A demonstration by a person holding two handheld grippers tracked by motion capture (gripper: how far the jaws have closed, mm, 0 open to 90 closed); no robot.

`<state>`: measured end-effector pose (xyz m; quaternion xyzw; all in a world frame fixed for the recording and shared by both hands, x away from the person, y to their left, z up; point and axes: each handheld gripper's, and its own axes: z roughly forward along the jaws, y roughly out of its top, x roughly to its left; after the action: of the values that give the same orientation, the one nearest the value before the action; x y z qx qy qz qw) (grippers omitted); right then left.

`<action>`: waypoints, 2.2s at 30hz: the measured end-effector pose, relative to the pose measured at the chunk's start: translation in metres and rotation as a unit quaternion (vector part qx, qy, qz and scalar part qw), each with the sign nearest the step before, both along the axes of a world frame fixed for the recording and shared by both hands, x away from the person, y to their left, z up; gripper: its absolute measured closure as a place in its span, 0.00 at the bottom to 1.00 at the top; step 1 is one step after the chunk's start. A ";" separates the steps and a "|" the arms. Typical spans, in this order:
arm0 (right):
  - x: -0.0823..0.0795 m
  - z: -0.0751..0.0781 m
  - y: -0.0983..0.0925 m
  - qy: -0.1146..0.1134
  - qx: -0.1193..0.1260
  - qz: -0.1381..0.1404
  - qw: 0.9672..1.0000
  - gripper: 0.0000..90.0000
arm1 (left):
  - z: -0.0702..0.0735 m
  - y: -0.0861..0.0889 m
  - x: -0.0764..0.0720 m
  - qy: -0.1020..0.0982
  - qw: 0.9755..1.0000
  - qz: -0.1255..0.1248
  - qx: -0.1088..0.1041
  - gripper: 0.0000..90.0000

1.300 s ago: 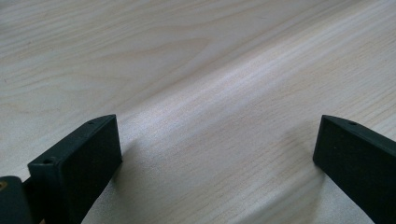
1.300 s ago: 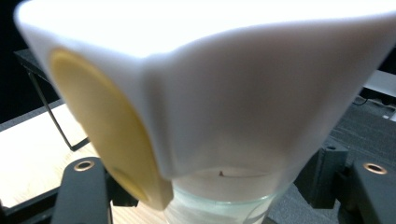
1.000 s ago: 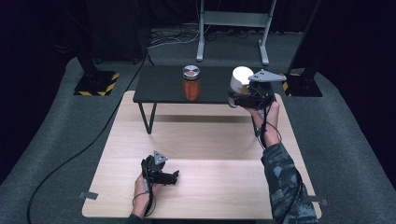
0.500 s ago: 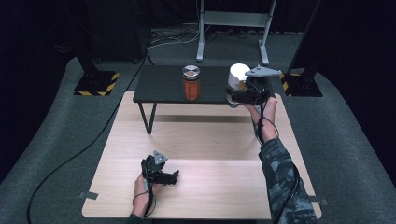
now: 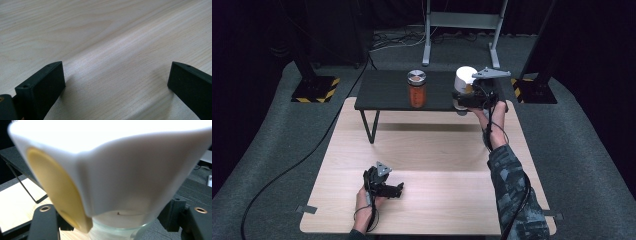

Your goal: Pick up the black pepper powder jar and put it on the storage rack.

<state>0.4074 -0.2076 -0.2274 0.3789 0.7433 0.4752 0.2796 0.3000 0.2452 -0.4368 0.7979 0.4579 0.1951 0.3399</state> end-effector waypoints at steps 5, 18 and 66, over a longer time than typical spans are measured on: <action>0.002 0.001 0.003 0.003 -0.002 0.002 1.000 0.33 | 0.000 0.000 0.000 0.000 1.000 0.001 -0.001 0.01; 0.009 0.003 0.009 0.006 -0.004 0.008 1.000 0.33 | 0.000 0.000 0.000 0.000 1.000 0.000 -0.001 0.01; 0.025 -0.001 0.027 0.010 -0.002 0.029 1.000 0.33 | -0.001 -0.001 -0.001 -0.002 1.000 0.000 -0.002 0.01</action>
<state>0.4321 -0.1805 -0.2284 0.3615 0.7577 0.4780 0.2584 0.2991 0.2447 -0.4375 0.7972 0.4573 0.1958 0.3421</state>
